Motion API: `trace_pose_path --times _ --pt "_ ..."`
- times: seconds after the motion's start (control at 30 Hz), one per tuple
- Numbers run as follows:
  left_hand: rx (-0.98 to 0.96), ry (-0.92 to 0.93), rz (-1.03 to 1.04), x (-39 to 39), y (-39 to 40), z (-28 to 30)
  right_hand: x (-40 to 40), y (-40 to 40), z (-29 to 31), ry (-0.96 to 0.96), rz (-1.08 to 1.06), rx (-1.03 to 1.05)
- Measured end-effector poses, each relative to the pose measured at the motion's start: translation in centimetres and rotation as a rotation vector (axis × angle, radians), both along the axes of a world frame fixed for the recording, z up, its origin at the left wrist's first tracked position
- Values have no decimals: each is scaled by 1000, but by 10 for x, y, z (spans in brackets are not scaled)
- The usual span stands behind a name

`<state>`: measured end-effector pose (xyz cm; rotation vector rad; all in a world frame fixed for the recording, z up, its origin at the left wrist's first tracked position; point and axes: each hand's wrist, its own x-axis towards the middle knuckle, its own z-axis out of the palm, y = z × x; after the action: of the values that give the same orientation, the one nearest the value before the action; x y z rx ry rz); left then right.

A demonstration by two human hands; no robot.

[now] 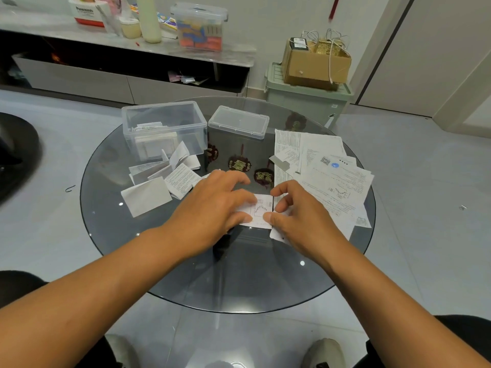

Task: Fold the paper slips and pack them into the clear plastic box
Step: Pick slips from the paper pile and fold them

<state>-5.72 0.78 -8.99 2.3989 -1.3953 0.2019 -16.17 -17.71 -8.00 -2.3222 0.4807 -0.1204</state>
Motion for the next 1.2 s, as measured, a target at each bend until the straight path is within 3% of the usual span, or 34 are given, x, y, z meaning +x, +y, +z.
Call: trace_pose_path --times 0.07,0.13,0.3,0.47,0.63,0.77,0.9,1.03,1.1,1.2 --pt "51 -71 -98 5 2 0 0 -2 0 -8 0 2" --pt "131 -19 -157 6 4 4 1 -3 -1 -11 -24 2" --pt "198 -29 -156 6 5 11 0 -3 1 -54 11 -66" --pt "199 -62 -170 2 8 15 -8 -11 13 120 292 -102" --pt "133 -73 -181 1 7 14 -3 -7 7 51 279 -304" --pt "9 -110 -168 3 8 5 -1 -5 7 33 281 -324" --pt "-161 169 -46 3 9 4 5 -1 5 -35 201 -176" --pt "-153 341 39 4 5 -2 12 1 0 3 80 -28" --pt "-115 319 80 6 3 -3 15 3 -2 22 17 -17" --pt "-81 43 32 8 3 0 19 6 -3 36 -19 -34"
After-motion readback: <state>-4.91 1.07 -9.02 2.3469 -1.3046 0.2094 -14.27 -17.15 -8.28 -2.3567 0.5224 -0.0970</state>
